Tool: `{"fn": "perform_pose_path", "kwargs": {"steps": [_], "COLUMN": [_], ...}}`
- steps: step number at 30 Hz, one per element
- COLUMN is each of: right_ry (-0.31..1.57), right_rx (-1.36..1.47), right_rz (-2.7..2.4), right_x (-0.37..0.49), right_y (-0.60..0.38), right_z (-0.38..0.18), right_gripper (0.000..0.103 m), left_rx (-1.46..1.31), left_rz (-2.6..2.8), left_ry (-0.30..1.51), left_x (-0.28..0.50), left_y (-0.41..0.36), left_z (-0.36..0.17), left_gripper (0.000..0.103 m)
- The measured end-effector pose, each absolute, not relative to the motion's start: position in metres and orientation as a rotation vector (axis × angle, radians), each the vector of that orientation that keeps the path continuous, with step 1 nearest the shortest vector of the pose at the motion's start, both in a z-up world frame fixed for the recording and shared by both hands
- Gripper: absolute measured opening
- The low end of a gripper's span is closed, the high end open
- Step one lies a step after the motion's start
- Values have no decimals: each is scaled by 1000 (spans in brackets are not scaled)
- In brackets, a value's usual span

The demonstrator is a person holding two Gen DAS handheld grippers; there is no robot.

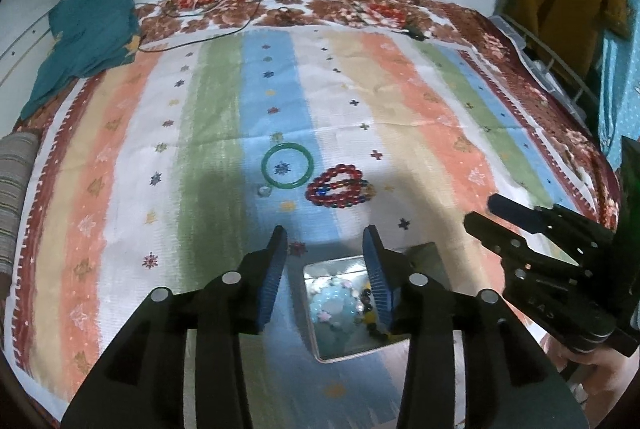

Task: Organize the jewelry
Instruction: 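Open left tool over the tin while right tool releases black-yellow bracelet inside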

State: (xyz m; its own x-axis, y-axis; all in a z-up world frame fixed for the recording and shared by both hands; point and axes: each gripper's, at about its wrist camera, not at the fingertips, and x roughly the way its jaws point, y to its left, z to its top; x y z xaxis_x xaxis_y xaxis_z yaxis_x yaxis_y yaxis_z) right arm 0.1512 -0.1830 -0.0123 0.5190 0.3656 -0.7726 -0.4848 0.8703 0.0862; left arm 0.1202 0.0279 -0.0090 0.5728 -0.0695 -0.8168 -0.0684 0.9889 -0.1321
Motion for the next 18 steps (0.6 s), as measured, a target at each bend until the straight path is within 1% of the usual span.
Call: {"fn": "perform_pose_path", "kwargs": {"steps": [4,5,9,14,18], "right_ry": [896,897,903,921,935], "right_rx": [-146,-144,-140,-114,-107], "right_rz": [511,511,510,507,490], "right_x": [156,156,163,175,184], "right_y": [-181,-181,-178,-178,-178], "right_z": [-15,-16,-19,-23,-28], "right_gripper": [48,52,58,60,62], "left_rx": [-155,-154,-142,-134,-131], "left_rz": [31,36,59,74,62], "left_ry": [972,975,991,1006,992], "left_x": [127,128,134,142,145], "left_y": [34,36,38,43,46], "left_z": [-15,-17,-24,-31,-31], "left_gripper": [48,48,52,53,57]}}
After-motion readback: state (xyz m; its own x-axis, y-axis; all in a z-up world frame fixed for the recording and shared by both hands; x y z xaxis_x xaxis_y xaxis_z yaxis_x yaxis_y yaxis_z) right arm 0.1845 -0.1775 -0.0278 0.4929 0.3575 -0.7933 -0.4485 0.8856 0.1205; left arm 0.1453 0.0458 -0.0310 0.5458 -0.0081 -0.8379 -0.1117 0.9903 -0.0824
